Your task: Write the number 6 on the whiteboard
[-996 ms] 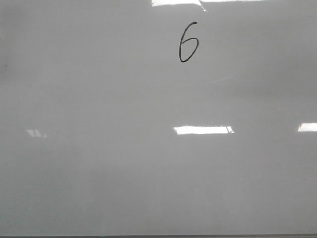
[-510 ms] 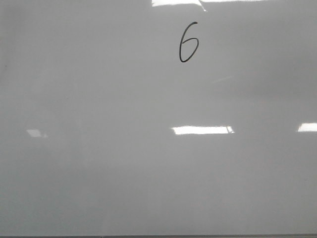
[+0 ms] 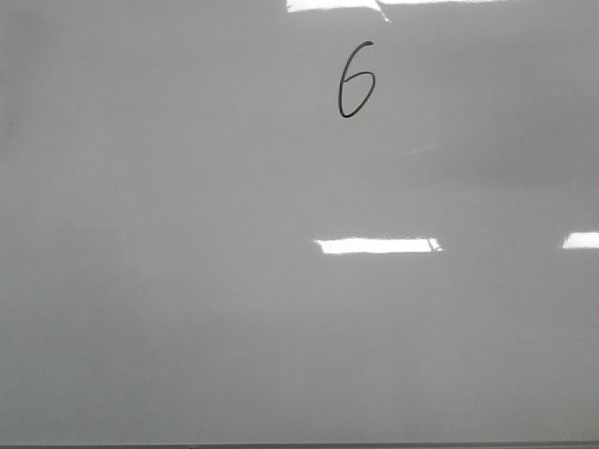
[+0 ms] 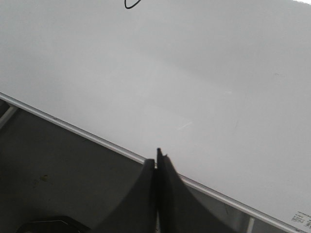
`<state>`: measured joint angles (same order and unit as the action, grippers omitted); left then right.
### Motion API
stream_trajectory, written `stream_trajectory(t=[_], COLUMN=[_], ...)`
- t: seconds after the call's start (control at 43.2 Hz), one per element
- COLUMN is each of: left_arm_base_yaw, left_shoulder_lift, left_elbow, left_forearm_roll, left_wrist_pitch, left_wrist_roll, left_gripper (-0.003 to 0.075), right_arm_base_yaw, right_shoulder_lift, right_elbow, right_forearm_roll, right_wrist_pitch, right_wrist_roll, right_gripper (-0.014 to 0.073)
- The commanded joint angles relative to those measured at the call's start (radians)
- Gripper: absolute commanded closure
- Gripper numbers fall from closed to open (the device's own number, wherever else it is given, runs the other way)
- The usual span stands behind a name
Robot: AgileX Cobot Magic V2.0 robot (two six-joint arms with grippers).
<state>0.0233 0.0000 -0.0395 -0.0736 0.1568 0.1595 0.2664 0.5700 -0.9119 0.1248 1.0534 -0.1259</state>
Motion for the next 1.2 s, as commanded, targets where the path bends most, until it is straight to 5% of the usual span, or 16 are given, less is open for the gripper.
stream_trajectory(t=[0.0, 1.181], left_arm_base_yaw=[0.003, 0.003], left_shoulder_lift=[-0.021, -0.021], left_elbow=[0.022, 0.048], left_forearm_roll=[-0.016, -0.016], left_wrist_pitch=[-0.157, -0.199], left_wrist_roll=[-0.002, -0.002], left_gripper=[0.0741, 0.0741], right_arm_base_yaw=[-0.008, -0.008], right_shoulder_lift=[0.004, 0.004], right_elbow=[-0.023, -0.023], right_forearm_roll=[-0.003, -0.002], right_wrist_pitch=[-0.068, -0.067], right_wrist_roll=[-0.001, -0.001], right_gripper=[0.0662, 0.0662])
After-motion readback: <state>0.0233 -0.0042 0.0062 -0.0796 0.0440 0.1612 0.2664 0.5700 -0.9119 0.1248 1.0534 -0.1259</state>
